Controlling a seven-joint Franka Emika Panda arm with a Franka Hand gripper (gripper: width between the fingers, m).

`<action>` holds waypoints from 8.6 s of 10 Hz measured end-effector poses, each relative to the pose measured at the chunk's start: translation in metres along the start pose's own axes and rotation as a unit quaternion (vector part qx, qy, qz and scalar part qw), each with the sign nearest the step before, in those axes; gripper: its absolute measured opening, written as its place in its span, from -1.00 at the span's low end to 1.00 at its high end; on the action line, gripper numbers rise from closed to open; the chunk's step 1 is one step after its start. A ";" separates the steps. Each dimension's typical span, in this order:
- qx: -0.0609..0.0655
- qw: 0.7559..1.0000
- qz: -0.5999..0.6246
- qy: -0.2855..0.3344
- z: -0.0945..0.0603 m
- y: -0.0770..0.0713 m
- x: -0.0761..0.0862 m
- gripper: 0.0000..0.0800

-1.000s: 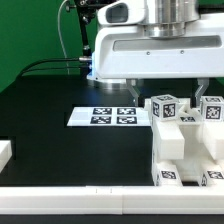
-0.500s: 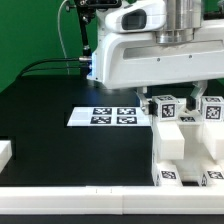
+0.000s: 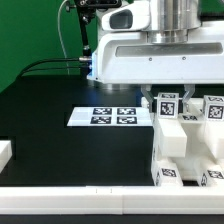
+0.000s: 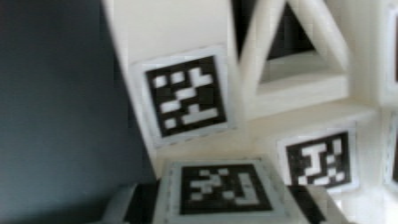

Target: Assemble chair

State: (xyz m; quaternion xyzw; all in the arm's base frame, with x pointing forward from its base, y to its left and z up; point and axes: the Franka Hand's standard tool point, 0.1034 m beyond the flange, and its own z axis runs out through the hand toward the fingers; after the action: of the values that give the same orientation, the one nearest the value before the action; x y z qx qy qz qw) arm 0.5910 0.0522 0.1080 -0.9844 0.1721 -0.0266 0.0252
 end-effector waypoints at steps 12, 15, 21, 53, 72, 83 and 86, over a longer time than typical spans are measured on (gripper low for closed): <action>0.031 0.926 0.376 -0.018 0.003 0.003 0.001 0.32; 0.034 0.986 0.161 -0.017 -0.001 0.008 0.006 0.62; 0.018 0.980 -0.200 -0.007 -0.003 0.009 0.007 0.62; -0.015 0.994 -0.106 0.004 -0.003 0.000 0.005 -0.31; 0.047 0.710 0.703 -0.010 0.001 0.007 0.001 -0.31; 0.067 0.824 0.562 0.000 -0.029 -0.004 0.008 0.62; 0.064 0.890 0.452 0.011 -0.020 -0.002 0.009 0.62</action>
Offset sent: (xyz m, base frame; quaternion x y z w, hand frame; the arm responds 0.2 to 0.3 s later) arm 0.0101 0.0133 0.0042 0.0456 0.0007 0.3268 0.9440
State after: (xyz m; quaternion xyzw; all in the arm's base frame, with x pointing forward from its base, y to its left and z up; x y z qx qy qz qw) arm 0.5987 0.0506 0.1284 -0.7962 0.5965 -0.0346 0.0953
